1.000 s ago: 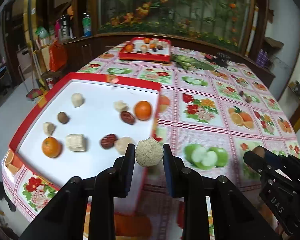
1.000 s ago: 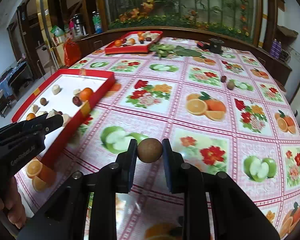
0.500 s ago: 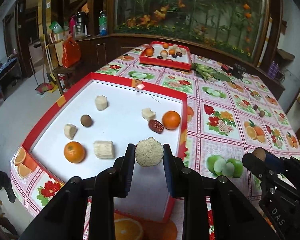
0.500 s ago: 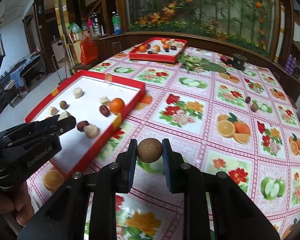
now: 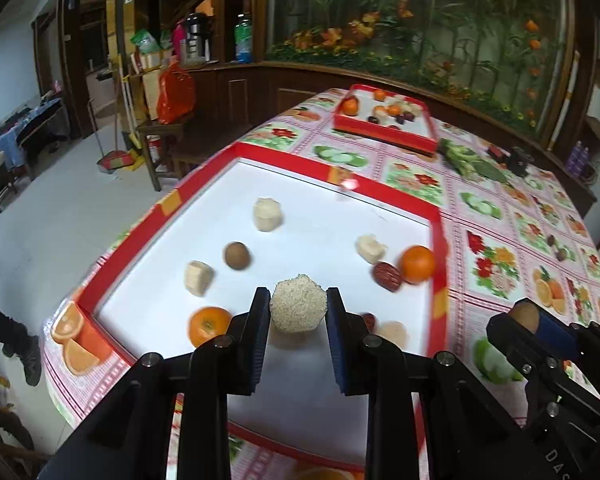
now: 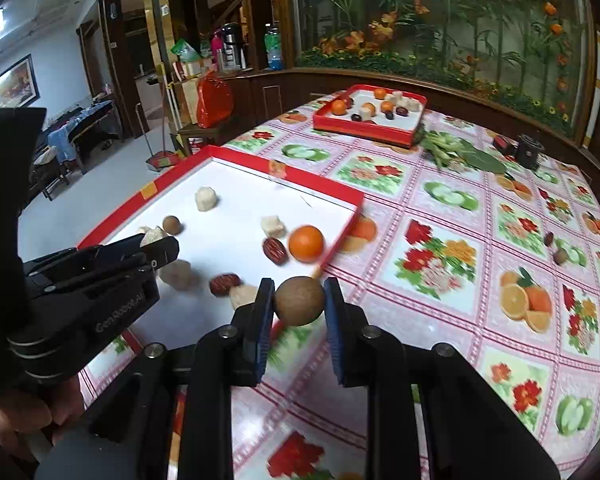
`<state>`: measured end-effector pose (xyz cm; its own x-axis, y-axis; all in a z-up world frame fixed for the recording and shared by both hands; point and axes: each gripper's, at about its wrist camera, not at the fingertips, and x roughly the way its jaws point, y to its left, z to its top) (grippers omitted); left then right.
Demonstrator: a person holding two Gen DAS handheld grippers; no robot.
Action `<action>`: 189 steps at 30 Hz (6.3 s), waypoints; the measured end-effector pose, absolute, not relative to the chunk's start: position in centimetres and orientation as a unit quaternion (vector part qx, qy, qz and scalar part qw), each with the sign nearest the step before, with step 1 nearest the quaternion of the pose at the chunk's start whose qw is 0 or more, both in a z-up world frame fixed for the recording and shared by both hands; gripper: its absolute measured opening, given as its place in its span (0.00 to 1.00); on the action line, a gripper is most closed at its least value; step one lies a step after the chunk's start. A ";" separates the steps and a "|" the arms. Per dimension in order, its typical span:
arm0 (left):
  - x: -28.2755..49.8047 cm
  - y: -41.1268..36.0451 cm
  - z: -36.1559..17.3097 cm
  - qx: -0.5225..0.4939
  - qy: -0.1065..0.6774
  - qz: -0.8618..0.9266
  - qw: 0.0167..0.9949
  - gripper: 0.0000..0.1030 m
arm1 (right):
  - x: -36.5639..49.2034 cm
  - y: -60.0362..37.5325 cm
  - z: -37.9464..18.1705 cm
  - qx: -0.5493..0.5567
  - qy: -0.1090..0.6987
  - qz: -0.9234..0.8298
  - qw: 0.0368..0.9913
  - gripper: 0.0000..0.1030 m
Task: Organize fruits
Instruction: 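Carry the brown ball and round beige cake in both tools over the white box, then open the right tool to drop the brown ball while the left releases the cake, then move both open tools back to the remaining items on the tablecloth, then grasp the last brown ball with the right tool while the left grasps a red date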
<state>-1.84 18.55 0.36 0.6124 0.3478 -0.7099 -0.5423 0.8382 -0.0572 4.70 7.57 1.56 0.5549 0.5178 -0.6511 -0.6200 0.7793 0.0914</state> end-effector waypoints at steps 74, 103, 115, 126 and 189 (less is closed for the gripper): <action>1.5 25.5 -0.4 -0.141 0.374 0.326 0.857 0.26 | 12.3 17.8 -0.7 -0.092 0.367 0.366 0.850 0.27; 1.8 27.8 -1.5 -0.144 0.387 0.301 0.860 0.76 | 10.3 19.3 -1.4 -0.101 0.379 0.394 0.831 0.64; -0.2 22.8 2.7 -0.148 0.311 0.288 0.894 0.77 | 9.7 9.8 2.0 -0.042 0.327 0.366 0.870 0.77; 7.3 8.3 1.7 -0.066 0.360 0.106 0.925 0.81 | 15.7 -9.0 -1.7 -0.006 0.371 0.185 0.910 1.00; 18.5 -4.4 -3.6 -0.004 0.438 0.054 0.897 0.14 | 26.0 -19.4 -5.2 0.043 0.419 0.089 0.903 0.22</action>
<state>18.49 -4.36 -3.57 0.6105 0.0933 -0.7865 -0.1003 0.9941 0.0401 26.04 -19.43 -5.22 0.6334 0.1969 -0.7483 -0.1241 0.9804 0.1529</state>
